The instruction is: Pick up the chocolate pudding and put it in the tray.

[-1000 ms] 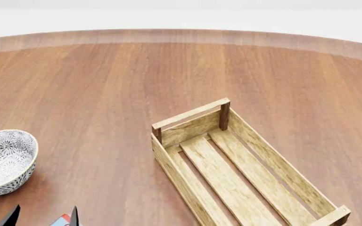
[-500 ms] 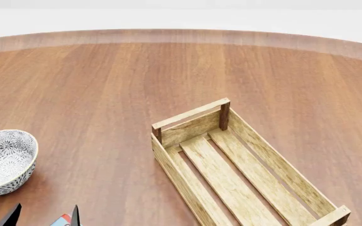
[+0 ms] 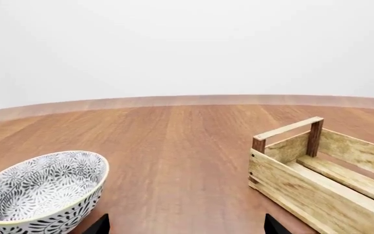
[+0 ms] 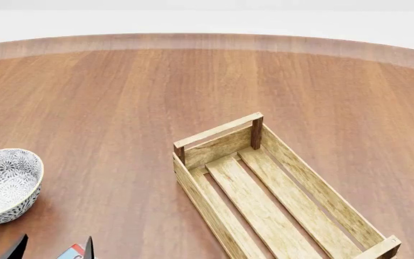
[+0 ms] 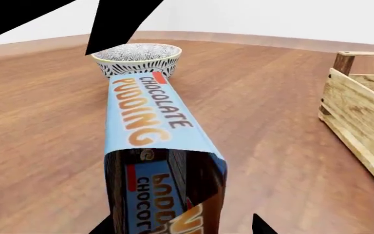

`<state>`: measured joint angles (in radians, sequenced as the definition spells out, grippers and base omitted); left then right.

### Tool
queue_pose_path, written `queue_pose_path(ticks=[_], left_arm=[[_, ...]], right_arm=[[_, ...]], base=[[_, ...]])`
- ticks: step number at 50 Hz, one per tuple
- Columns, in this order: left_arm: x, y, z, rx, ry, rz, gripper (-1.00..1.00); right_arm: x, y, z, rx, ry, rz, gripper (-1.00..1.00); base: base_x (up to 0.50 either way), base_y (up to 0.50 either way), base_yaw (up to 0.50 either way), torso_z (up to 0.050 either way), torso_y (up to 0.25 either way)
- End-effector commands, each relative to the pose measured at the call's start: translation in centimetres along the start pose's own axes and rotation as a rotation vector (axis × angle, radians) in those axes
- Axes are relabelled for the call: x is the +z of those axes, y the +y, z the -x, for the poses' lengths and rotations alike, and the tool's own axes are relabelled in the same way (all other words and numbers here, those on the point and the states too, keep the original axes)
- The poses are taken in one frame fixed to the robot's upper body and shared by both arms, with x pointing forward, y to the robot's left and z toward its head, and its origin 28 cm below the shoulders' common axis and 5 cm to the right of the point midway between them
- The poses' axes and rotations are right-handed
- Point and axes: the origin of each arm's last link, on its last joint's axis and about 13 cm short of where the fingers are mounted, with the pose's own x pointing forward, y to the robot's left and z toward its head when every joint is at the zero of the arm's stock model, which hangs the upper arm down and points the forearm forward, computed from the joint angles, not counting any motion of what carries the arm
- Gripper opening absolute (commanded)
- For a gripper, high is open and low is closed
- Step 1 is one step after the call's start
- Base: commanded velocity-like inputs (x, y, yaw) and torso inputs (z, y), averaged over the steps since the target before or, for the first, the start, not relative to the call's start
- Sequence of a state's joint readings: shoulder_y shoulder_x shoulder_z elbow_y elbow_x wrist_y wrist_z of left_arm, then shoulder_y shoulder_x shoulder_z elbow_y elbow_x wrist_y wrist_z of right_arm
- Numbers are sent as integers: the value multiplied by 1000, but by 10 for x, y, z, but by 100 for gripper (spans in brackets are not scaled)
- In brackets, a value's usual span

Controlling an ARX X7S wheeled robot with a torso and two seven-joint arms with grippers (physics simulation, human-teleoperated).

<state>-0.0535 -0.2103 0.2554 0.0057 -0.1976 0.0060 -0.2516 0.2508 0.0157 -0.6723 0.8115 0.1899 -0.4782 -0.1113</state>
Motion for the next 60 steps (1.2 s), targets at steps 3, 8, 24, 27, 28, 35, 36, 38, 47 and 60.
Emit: queue_pose_path(ticks=[3,8,24,27,28,35,36,38,47,60], left_arm=[[-1,-1,0,-4,3,0,100],[-1,-1,0,-7,3,-2,100],[-2,0,0,-2,6,3,100],[-3,0,0,-1,6,4,100],[-3,0,1,0,7,4,100],[-3,1,1,6,7,7,100],[-4,2,1,6,6,7,100],[-3,1,1,5,6,7,100],[-3,1,1,4,7,8,100],[-3,2,1,7,9,10,100]], right_arm=[[-1,1,-4,-1,0,-1,100],[0,-1,-4,-5,-5,5,-100],[2,-20,-2,-78,-8,6,-100],[4,-23,-1,-90,-9,12,-100],[6,-24,-1,-98,-11,13,-100],[10,-32,2,-127,-19,21,-100],[11,-33,2,-131,-21,21,-100],[14,-36,2,-141,-28,23,-100],[33,-45,1,-165,-60,31,-100],[55,-62,-1,-237,-105,64,-100]], base=[[0,0,0,0,0],[0,0,0,0,0],[0,0,0,0,0],[0,0,0,0,0],[0,0,0,0,0],[0,0,0,0,0],[0,0,0,0,0],[0,0,0,0,0],[0,0,0,0,0],[0,0,0,0,0]])
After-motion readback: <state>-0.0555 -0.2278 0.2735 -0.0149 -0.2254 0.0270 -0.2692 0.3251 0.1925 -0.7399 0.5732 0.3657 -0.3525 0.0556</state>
